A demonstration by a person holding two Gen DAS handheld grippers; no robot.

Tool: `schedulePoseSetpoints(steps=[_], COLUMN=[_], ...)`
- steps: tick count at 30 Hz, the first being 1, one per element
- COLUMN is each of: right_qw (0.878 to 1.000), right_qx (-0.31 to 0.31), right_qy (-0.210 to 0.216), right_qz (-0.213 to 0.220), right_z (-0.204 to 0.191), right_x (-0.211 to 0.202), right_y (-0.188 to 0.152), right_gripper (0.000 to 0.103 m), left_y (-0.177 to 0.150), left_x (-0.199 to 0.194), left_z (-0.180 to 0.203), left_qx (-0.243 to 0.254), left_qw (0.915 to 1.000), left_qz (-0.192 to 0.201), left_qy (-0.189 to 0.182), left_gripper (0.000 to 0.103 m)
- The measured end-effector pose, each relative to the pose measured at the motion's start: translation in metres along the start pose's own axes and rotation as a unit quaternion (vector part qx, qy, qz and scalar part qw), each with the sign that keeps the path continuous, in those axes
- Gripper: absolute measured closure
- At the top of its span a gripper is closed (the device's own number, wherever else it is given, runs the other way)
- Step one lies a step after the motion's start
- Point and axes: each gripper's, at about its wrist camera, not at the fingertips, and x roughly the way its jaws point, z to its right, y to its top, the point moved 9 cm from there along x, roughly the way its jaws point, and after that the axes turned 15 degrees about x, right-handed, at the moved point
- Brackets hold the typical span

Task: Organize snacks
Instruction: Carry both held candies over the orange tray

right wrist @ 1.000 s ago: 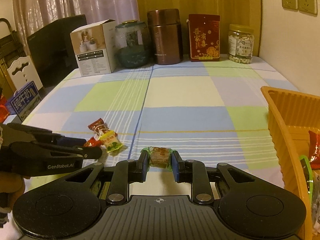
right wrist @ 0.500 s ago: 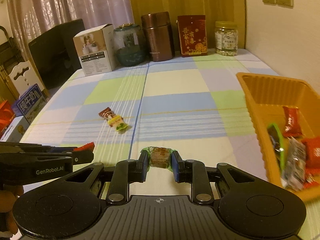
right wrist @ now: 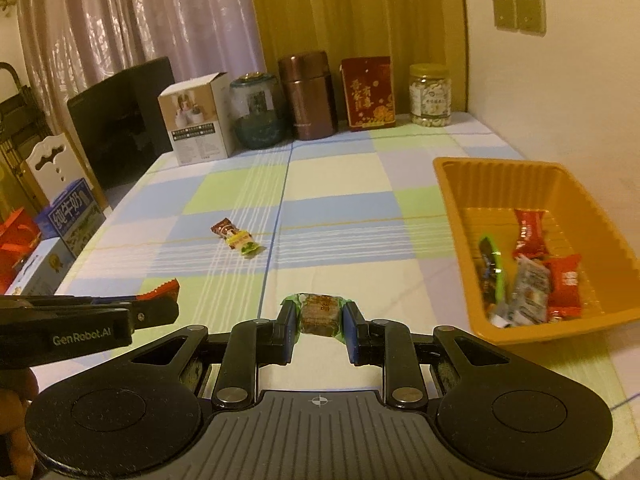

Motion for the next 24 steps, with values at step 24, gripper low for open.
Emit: schedulePoseSetpoints(steps=[24], right_qw=[0.997], right_qx=[0.038], right_qy=[-0.045], right_qz=[0.052], right_z=[0.06], right_x=[-0.076], right_y=[0.025], right_gripper=[0.078], left_y=[0.022], left_x=[-0.036], left_z=[0.082], left_qx=[0.025], left_qw=[0.9986], left_qz=[0.021], left_qy=[-0.042], left_gripper=[0.079])
